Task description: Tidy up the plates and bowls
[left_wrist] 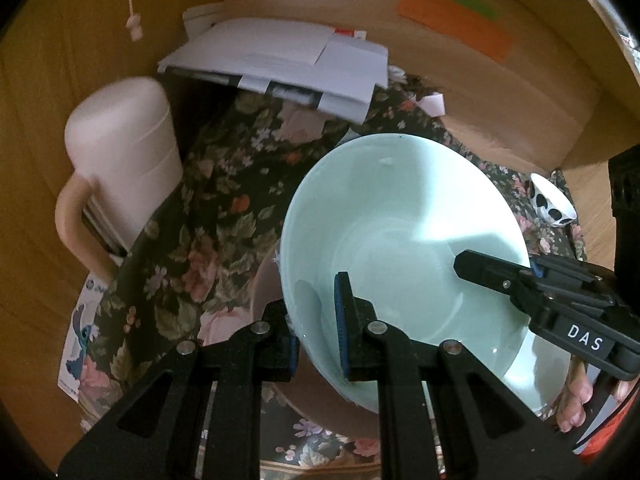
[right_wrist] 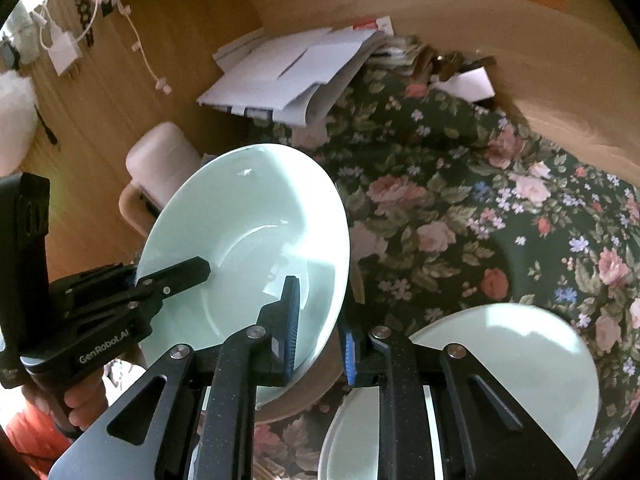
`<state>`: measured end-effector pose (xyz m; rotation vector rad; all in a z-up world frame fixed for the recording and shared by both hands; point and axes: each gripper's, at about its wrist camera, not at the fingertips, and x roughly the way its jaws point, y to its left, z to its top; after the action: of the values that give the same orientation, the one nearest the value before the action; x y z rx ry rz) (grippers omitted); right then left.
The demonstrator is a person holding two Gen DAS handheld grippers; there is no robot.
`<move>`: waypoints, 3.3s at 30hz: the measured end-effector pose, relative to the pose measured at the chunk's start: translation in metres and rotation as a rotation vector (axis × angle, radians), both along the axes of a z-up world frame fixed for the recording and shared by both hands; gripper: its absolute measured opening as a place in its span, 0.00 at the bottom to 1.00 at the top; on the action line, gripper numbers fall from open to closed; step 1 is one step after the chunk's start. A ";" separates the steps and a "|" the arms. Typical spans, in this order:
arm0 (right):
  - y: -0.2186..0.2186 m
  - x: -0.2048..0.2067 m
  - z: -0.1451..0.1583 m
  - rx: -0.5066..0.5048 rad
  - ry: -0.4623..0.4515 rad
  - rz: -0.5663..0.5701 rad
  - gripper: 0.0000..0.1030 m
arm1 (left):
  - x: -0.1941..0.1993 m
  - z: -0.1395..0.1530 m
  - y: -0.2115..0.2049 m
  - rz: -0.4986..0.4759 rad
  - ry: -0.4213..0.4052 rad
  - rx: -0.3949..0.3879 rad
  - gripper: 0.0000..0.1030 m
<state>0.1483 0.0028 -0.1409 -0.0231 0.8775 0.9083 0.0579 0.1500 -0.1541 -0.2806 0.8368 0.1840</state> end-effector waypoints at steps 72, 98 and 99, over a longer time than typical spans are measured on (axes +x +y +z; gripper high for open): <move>-0.228 0.051 0.048 0.057 -0.242 -0.515 0.81 | 0.112 0.096 -0.141 -0.203 -0.139 0.173 0.82; -0.312 0.172 -0.036 -0.085 -0.035 -0.810 0.71 | 0.270 0.055 -0.241 -0.424 0.003 0.234 0.83; -0.313 0.175 -0.039 -0.087 -0.024 -0.808 0.67 | 0.275 0.053 -0.242 -0.426 0.010 0.231 0.83</move>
<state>0.3234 -0.3098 -0.1796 0.2311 0.8021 0.1140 0.3328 -0.0923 -0.1011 0.1179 0.8575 -0.1171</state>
